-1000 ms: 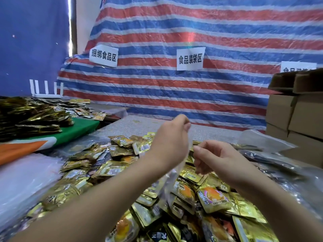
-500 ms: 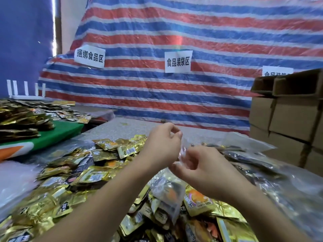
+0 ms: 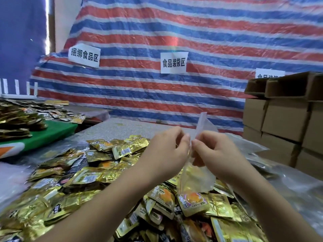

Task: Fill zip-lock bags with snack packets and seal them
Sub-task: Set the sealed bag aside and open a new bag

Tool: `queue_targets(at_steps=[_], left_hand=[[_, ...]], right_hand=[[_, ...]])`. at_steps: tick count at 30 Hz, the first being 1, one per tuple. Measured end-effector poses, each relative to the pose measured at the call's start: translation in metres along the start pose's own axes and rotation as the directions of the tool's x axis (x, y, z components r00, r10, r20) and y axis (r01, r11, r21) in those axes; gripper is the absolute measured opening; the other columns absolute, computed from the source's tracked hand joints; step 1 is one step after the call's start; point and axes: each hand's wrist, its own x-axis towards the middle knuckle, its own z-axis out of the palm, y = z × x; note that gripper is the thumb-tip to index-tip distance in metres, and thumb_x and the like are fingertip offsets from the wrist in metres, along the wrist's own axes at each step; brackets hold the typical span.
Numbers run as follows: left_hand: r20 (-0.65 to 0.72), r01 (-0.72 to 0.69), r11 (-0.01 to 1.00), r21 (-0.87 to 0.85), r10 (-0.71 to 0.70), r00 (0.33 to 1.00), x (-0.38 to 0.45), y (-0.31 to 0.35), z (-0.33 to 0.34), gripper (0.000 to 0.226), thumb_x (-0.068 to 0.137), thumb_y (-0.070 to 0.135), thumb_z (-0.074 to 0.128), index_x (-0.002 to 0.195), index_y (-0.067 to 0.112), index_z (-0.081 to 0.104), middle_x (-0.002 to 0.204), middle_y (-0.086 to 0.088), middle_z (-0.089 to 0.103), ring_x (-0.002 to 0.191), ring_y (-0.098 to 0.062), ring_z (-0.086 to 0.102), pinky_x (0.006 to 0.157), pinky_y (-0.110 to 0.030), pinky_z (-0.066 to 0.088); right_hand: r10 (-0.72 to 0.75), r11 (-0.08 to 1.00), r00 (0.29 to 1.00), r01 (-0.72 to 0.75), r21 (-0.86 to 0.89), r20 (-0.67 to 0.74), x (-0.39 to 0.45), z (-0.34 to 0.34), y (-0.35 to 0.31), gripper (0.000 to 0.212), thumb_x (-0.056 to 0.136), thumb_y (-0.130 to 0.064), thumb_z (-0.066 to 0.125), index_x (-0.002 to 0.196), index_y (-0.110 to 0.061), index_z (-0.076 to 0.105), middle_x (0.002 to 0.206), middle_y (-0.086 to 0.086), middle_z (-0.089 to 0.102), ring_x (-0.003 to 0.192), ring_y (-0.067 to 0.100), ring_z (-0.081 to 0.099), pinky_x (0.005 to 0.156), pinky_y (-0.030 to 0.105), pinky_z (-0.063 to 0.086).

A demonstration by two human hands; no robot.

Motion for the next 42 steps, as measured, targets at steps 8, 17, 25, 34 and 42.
queue_targets(at_steps=[8, 17, 25, 34, 42], left_hand=[[0.157, -0.082, 0.996, -0.045, 0.088, 0.984, -0.005, 0.005, -0.001, 0.024, 0.100, 0.033, 0.050, 0.083, 0.021, 0.061, 0.072, 0.009, 0.061, 0.064, -0.003, 0.054, 0.058, -0.024, 0.043], [0.136, -0.202, 0.962, 0.182, 0.179, 0.974, -0.007, 0.002, 0.000, 0.017, 0.097, 0.032, 0.054, 0.087, 0.019, 0.056, 0.079, 0.005, 0.062, 0.073, -0.017, 0.056, 0.066, -0.039, 0.047], [0.157, -0.259, 0.925, 0.277, 0.223, 0.962, -0.009, 0.006, -0.007, 0.022, 0.096, 0.037, 0.052, 0.078, 0.032, 0.040, 0.069, 0.015, 0.042, 0.066, -0.010, 0.043, 0.057, -0.030, 0.031], [0.181, -0.317, 0.917, 0.241, 0.278, 0.943, -0.006, 0.008, -0.006, 0.014, 0.100, 0.018, 0.042, 0.087, 0.025, 0.042, 0.080, 0.009, 0.048, 0.073, -0.012, 0.048, 0.064, -0.027, 0.035], [0.151, -0.108, 0.979, -0.170, 0.134, 0.979, -0.004, 0.005, -0.008, 0.026, 0.102, 0.018, 0.047, 0.080, 0.011, 0.060, 0.066, 0.005, 0.053, 0.057, -0.007, 0.045, 0.055, -0.034, 0.040]], right_hand=[[0.150, 0.890, 0.987, -0.162, 0.426, 0.061, -0.001, -0.011, -0.007, 0.017, 0.100, -0.007, 0.054, 0.089, 0.005, 0.060, 0.062, 0.004, 0.064, 0.055, 0.013, 0.064, 0.055, 0.021, 0.054], [0.126, 0.904, 0.978, -0.182, 0.387, 0.166, -0.004, -0.017, -0.008, 0.018, 0.097, -0.005, 0.058, 0.090, 0.008, 0.068, 0.073, 0.016, 0.071, 0.061, 0.017, 0.067, 0.060, 0.024, 0.058], [0.016, 0.948, 0.996, -0.044, 0.316, 0.090, -0.002, -0.011, -0.005, 0.013, 0.095, -0.007, 0.062, 0.091, -0.004, 0.074, 0.078, 0.014, 0.075, 0.066, 0.017, 0.069, 0.062, 0.024, 0.057], [-0.109, 0.934, 0.990, 0.070, 0.351, 0.092, -0.001, -0.017, 0.002, 0.017, 0.084, -0.017, 0.066, 0.087, -0.002, 0.073, 0.077, 0.016, 0.074, 0.069, 0.014, 0.069, 0.062, 0.023, 0.056], [-0.095, 0.942, 0.995, 0.096, 0.322, -0.019, 0.001, -0.010, 0.003, 0.014, 0.090, -0.022, 0.067, 0.082, -0.011, 0.072, 0.066, 0.002, 0.071, 0.057, 0.011, 0.066, 0.054, 0.020, 0.052]])
